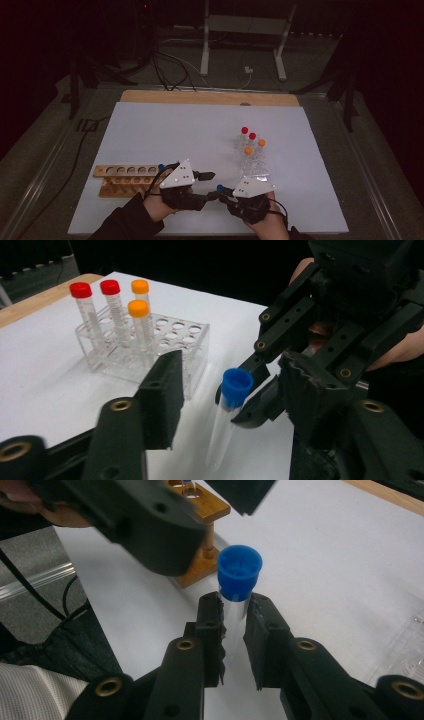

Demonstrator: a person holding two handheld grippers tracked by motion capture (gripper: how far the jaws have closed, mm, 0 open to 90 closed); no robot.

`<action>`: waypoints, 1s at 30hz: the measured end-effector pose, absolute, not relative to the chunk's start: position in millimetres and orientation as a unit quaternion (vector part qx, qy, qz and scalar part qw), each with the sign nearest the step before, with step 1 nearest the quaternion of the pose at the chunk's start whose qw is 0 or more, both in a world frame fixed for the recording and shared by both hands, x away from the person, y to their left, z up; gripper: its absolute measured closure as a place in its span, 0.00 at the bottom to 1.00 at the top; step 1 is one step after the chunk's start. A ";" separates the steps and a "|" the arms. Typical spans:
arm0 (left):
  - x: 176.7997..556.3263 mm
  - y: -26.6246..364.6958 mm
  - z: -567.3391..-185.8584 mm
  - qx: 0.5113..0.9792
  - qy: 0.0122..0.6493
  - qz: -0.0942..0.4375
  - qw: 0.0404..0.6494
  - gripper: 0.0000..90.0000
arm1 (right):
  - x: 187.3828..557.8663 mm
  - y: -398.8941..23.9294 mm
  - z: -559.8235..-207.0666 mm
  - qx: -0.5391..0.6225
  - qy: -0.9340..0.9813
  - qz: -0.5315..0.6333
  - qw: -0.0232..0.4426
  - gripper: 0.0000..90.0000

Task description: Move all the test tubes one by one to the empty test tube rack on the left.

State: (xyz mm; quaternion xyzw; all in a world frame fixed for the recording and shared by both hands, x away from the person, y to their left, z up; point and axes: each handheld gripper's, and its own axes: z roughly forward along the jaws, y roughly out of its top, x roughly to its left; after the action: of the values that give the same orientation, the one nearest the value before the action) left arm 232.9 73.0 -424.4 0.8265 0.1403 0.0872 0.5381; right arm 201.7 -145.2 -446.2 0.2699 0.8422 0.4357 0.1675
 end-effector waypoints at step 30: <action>233.8 61.3 -430.7 0.844 0.130 0.112 0.508 0.86 | 203.7 -146.5 -447.6 0.276 0.837 0.444 0.161 0.77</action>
State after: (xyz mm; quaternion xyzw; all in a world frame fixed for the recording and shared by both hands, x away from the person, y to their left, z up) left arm 233.8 61.3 -430.7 0.8440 0.1301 0.1118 0.5082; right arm 203.7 -146.5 -447.6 0.2762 0.8371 0.4439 0.1612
